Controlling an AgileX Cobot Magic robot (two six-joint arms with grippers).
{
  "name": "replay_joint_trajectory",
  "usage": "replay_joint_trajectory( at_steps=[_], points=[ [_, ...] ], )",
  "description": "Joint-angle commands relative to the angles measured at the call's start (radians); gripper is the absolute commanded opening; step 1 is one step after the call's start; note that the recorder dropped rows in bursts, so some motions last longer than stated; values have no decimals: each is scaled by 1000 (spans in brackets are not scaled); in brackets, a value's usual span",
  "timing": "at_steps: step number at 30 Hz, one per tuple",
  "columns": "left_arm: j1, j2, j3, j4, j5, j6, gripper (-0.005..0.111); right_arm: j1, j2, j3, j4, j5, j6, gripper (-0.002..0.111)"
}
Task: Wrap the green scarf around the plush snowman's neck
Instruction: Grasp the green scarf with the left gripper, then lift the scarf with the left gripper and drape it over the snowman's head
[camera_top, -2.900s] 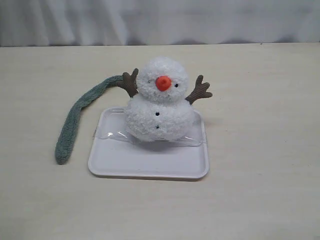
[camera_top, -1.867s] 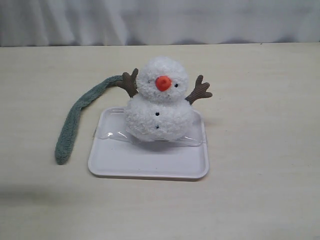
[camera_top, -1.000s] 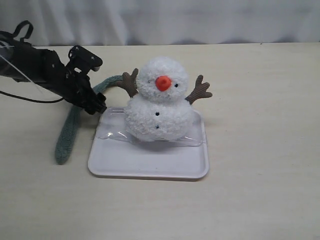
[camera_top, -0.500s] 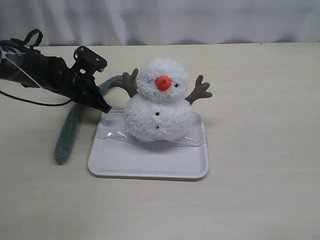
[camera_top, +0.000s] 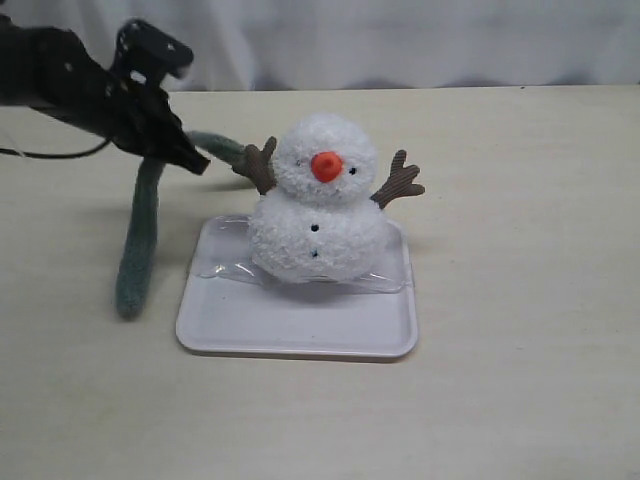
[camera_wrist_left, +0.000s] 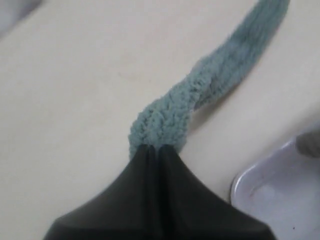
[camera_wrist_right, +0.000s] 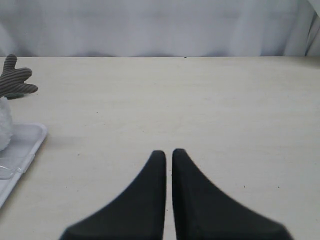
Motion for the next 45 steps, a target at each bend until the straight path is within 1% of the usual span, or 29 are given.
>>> replay_joint_trajectory(
  at_steps=[1,6,10,14,20,25,28,31,34,40,43,45],
  points=[
    [-1,-174,0,-1,28,-13,0,-2,-2,0,-4,4,-5,4],
    [-31,-349,0,6,78,-13,0,-2,-2,0,-4,4,-5,4],
    [-70,-492,0,16,90,-13,0,-2,-2,0,-4,4,-5,4],
    [-142,-597,0,14,130,-13,0,-2,-2,0,-4,4,-5,4],
    [-267,-684,0,14,187,-13,0,-2,-2,0,-4,4,-5,4],
    [-386,-681,0,-36,212,-11,0,-2,-2,0,-4,4,-5,4],
    [-457,-654,0,-36,205,8,0,-2,-2,0,-4,4,-5,4],
    [-505,-615,0,-32,183,43,0,-2,-2,0,-4,4,-5,4],
    [-522,-568,0,-30,149,60,0,-2,-2,0,-4,4,-5,4],
    [-522,-431,0,-17,22,86,0,-2,-2,0,-4,4,-5,4],
    [-522,-351,0,27,-43,86,0,-2,-2,0,-4,4,-5,4],
    [-522,-297,0,102,-59,86,0,-2,-2,0,-4,4,-5,4]
  ],
)
